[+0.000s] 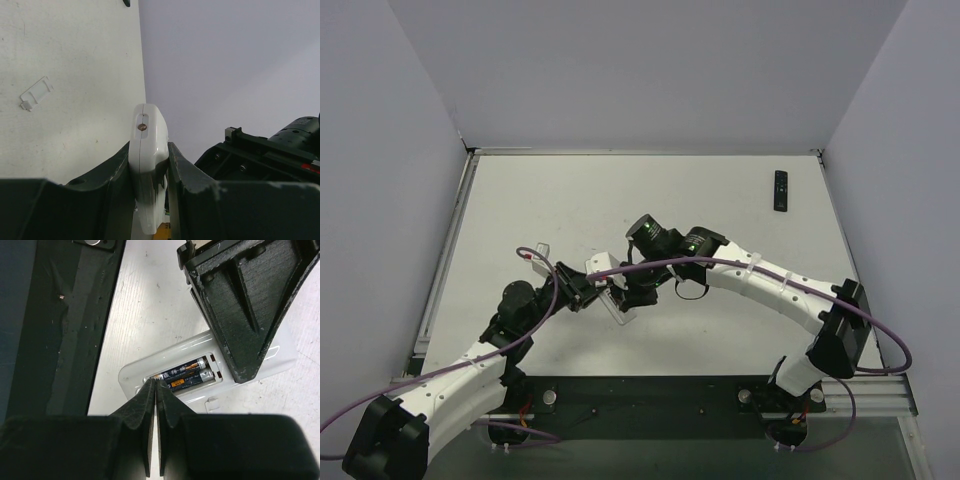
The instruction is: Load the batteries into the remote control
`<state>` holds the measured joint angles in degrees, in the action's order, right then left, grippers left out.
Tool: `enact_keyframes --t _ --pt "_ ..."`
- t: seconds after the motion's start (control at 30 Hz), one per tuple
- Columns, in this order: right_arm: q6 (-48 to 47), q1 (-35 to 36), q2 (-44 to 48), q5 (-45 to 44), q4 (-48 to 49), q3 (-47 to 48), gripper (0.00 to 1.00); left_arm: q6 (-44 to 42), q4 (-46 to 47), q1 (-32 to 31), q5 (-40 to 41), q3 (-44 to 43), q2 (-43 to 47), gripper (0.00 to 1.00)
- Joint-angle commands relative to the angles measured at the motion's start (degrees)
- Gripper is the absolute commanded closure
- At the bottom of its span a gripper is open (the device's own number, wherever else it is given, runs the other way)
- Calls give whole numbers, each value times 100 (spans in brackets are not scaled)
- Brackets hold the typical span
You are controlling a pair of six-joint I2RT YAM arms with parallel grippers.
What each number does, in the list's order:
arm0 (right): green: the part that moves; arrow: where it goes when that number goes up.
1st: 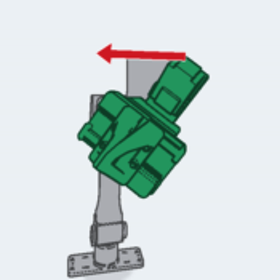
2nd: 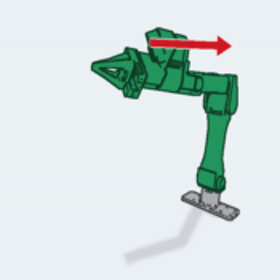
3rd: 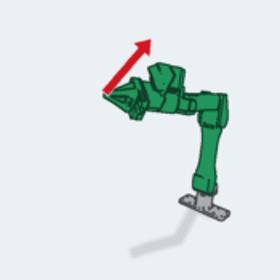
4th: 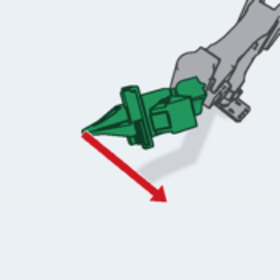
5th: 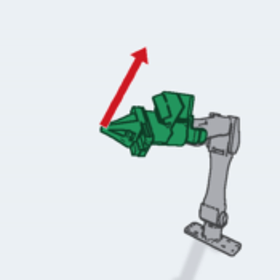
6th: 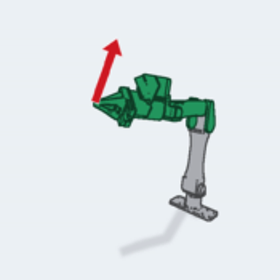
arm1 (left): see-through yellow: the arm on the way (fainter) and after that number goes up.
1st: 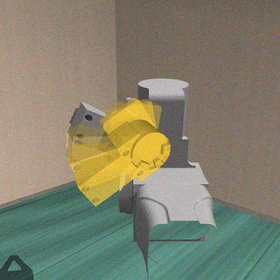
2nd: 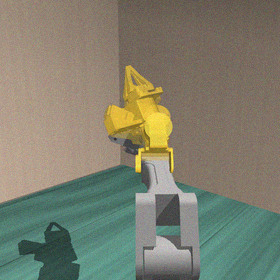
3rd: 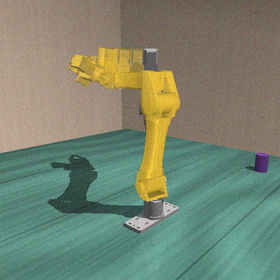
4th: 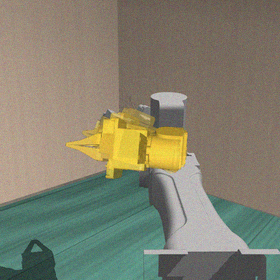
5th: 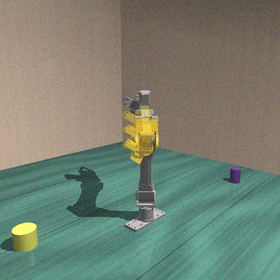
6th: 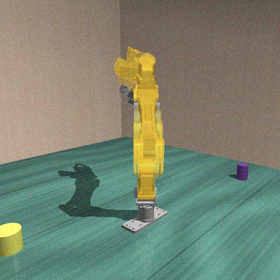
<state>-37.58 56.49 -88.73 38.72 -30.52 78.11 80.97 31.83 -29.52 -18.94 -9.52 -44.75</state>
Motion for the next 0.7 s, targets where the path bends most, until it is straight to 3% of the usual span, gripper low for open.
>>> enact_keyframes --t 0.0,0.3,0.5,0.6,0.67 --pt "-21 117 -285 -92 20 187 100 182 701 -37 -163 -481 124 100" --pt "137 222 -558 -277 11 319 100 103 675 -45 -145 -446 239 100" --pt "567 170 -312 -356 72 425 100 -895 115 -37 65 -367 467 100" --pt "980 108 -49 -567 169 372 96 -1502 -386 -28 302 -314 625 100" --pt "1374 20 170 -812 248 293 82 -1724 -546 7 391 -235 670 100"
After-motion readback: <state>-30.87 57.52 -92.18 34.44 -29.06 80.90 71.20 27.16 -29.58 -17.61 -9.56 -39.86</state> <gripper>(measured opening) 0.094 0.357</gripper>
